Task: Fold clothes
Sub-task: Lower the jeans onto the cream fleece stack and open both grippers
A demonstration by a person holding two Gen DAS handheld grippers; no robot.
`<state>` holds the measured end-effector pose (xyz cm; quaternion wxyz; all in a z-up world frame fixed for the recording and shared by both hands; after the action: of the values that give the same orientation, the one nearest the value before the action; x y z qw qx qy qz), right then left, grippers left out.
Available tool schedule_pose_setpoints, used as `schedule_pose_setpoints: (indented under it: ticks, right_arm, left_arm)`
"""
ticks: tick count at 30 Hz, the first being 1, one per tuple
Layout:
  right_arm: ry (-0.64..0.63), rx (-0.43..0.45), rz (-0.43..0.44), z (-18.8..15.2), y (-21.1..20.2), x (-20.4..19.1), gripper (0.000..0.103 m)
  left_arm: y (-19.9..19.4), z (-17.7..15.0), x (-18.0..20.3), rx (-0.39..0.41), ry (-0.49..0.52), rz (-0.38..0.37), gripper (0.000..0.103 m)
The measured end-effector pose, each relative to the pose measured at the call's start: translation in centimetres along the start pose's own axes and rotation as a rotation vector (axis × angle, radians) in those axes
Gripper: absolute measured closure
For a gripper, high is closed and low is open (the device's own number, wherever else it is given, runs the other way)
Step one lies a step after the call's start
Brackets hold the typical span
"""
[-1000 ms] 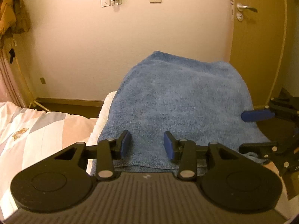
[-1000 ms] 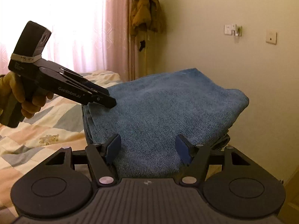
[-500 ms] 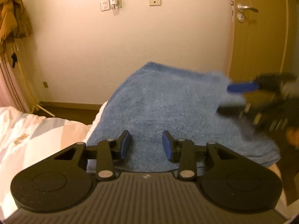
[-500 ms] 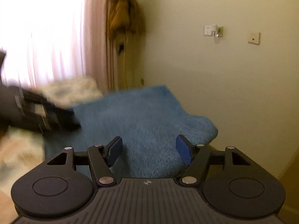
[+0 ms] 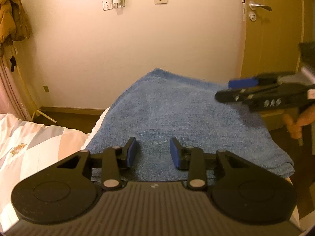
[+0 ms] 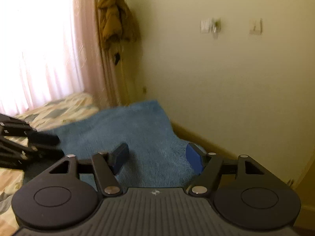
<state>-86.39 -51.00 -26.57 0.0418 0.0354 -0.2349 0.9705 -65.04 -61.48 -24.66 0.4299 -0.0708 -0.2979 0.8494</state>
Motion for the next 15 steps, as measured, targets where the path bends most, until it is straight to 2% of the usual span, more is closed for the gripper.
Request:
schedule_pose_setpoints:
  ticks: [4,9,12,15]
  right_arm:
    - [0.2,-0.007,0.071,-1.8,0.9,1.8,0.034]
    - [0.187,-0.007,0.056,-1.2,0.1,1.6,0.034]
    - [0.116,0.044,0.017,0.2,-2.3,0.2,0.033]
    - [0.066,0.089,0.041,0.4,-5.3,-2.0,0.034]
  left_arm:
    - [0.5,-0.1,0.3,0.01,0.001,0.008,0.07]
    - [0.4,0.0,0.6,0.018,-0.007,0.025,0.07]
    - [0.0,0.0,0.7,0.011,0.0,0.041,0.07]
    - [-0.9,-0.1,0.5,0.022,0.001,0.054,0.07]
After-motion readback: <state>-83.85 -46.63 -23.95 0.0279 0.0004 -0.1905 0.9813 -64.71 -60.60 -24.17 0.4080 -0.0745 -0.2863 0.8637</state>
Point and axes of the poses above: each gripper's, at about its wrist camera, not at the fingertips, and y roughly the way its jaws point, x to its right, z to its top, the point moved 2 cm from there along y, roughly the way its jaws point, and after that the axes turned 15 degrees about -y, right-handed, at the moved point
